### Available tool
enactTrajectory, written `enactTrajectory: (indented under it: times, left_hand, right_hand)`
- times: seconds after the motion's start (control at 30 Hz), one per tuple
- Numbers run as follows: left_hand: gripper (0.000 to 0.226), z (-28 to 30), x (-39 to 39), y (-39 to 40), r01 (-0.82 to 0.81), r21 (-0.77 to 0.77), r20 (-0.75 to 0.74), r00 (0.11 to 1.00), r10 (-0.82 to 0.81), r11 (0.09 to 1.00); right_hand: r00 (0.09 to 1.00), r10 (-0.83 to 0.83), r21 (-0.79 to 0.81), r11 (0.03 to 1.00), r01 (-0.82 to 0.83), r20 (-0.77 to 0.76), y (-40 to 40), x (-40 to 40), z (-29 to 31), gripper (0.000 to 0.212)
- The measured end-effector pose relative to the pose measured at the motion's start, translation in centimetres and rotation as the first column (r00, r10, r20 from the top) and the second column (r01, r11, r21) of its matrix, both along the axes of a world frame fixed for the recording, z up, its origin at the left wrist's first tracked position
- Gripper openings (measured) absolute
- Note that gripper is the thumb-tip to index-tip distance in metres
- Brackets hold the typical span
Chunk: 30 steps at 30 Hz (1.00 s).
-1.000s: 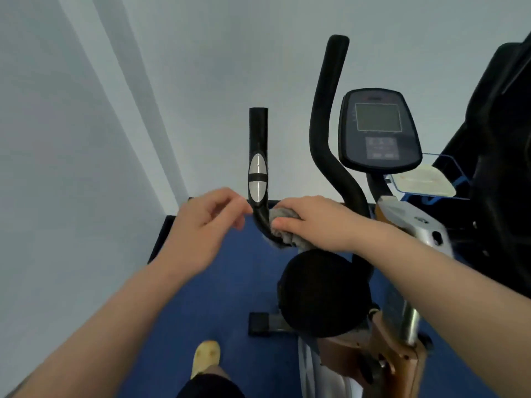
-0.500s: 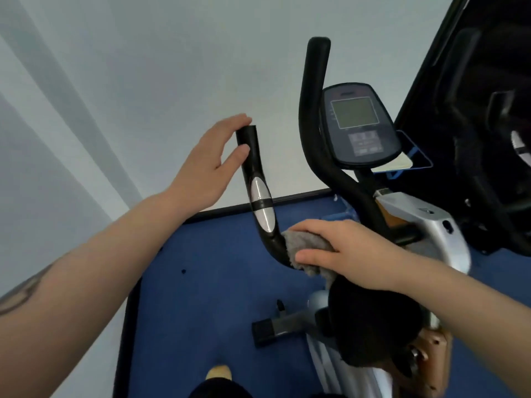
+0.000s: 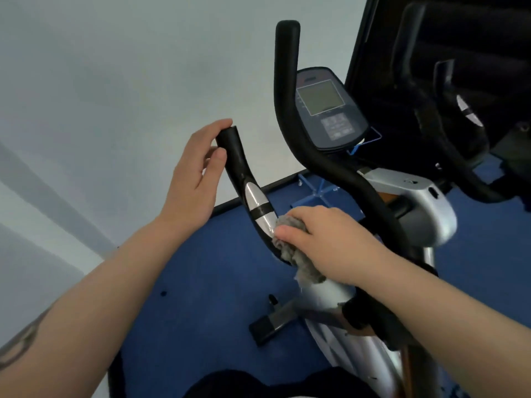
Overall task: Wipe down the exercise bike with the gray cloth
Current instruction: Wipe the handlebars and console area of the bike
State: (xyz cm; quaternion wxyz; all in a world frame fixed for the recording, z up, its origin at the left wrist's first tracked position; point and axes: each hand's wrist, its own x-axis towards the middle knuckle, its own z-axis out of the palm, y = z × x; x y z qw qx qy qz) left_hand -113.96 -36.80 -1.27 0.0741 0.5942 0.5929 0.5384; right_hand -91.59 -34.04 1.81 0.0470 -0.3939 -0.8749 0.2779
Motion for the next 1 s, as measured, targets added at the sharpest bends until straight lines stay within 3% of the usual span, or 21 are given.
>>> enactTrajectory:
  times: [0.1,0.3,0.43,0.67,0.8,1.0]
  left_hand:
    - [0.039,-0.2,-0.8,0.1,0.026,-0.003,-0.007,1.000,-0.026,1.000]
    - [0.039,-0.2,-1.5,0.5,0.085,0.002,-0.009,0.996,-0.085,0.996]
    - [0.038,0.0,-2.1,0.3,0.143,-0.007,0.016,0.990,-0.143,0.990]
    - [0.037,0.7,-2.8,0.4,0.197,-0.028,0.039,0.980,-0.195,0.980]
    - [0.040,0.6,-3.2,0.1,0.234,-0.055,0.069,0.971,-0.231,0.971]
    - [0.040,0.8,-2.8,-0.1,0.249,-0.055,0.115,0.964,-0.241,0.967]
  right_hand:
    - [0.989,-0.124,-0.033,0.992,0.121,-0.082,-1.9,0.1,-0.7,0.025]
    - [0.942,-0.280,0.067,0.953,0.296,-0.184,-1.7,-4.1,-0.5,0.017]
    - [0.941,-0.299,0.181,0.928,0.326,-0.160,-3.2,-4.1,-1.1,0.026]
    - [0.910,-0.365,0.177,0.900,0.398,-0.196,-2.3,-7.1,-0.5,0.025]
    - [0.895,-0.387,0.223,0.873,0.433,-0.221,-4.5,-5.9,-1.2,0.035]
    - [0.888,-0.367,0.140,0.899,0.416,-0.278,-1.4,-9.2,-0.5,0.019]
